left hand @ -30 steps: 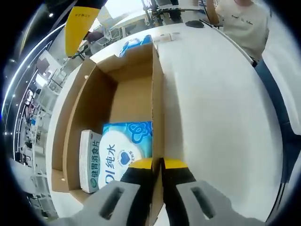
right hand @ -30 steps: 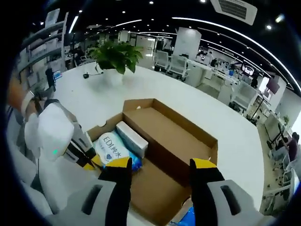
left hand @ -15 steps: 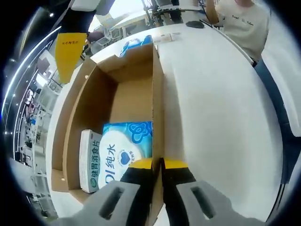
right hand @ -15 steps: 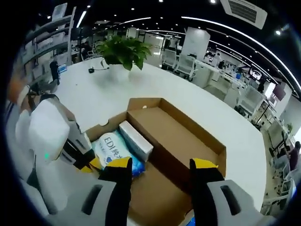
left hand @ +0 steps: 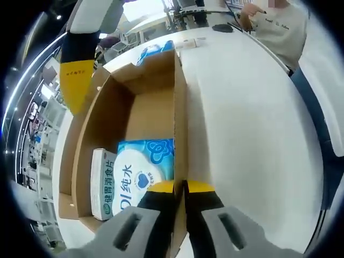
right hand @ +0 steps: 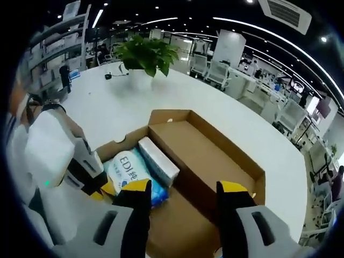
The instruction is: Operate the shoe box by opening the lid, removing the specified soft item, and placing it in the target area until the item is outside and the box remains undamaged.
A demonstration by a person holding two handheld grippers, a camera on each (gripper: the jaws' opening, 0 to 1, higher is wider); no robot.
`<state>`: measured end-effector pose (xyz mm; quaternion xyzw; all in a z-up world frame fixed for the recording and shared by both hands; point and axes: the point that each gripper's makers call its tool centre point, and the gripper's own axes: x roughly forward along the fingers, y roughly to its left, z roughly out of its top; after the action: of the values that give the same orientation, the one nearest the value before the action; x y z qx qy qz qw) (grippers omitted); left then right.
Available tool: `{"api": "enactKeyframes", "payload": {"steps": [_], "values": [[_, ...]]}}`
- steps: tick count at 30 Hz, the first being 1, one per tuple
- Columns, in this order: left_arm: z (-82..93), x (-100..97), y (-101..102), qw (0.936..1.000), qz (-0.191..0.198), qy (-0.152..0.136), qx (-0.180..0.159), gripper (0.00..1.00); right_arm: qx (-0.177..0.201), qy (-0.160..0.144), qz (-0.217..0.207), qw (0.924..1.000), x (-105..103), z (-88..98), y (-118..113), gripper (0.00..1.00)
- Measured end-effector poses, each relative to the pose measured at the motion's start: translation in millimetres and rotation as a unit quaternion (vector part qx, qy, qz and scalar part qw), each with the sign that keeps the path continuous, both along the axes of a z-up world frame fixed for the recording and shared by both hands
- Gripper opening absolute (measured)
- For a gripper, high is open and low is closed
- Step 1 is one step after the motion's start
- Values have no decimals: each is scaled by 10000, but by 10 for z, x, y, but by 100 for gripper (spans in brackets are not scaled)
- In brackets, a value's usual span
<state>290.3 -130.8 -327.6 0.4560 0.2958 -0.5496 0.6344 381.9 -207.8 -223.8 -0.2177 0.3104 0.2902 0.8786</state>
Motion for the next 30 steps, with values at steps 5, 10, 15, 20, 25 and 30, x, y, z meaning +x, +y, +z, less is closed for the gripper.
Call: {"api": "enactKeyframes", "payload": {"steps": [5, 10, 15, 20, 25, 30], "values": [[-4, 0, 0, 10000, -2, -7, 0, 5, 13, 22, 23, 10000, 8, -38, 37, 48], [-3, 1, 1, 10000, -14, -11, -2, 5, 34, 68, 34, 10000, 15, -85, 69, 47], [-3, 1, -1, 10000, -12, -1, -11, 5, -23, 97, 121, 9999, 28, -155, 62, 47], [-5, 0, -2, 10000, -26, -3, -9, 5, -118, 151, 194, 9996, 32, -218, 47, 46], [-2, 2, -3, 10000, -20, -2, -15, 5, -167, 139, 231, 9995, 53, -220, 24, 46], [-4, 7, -3, 10000, -11, -7, -36, 5, -102, 156, 192, 9996, 103, -258, 39, 45]]}}
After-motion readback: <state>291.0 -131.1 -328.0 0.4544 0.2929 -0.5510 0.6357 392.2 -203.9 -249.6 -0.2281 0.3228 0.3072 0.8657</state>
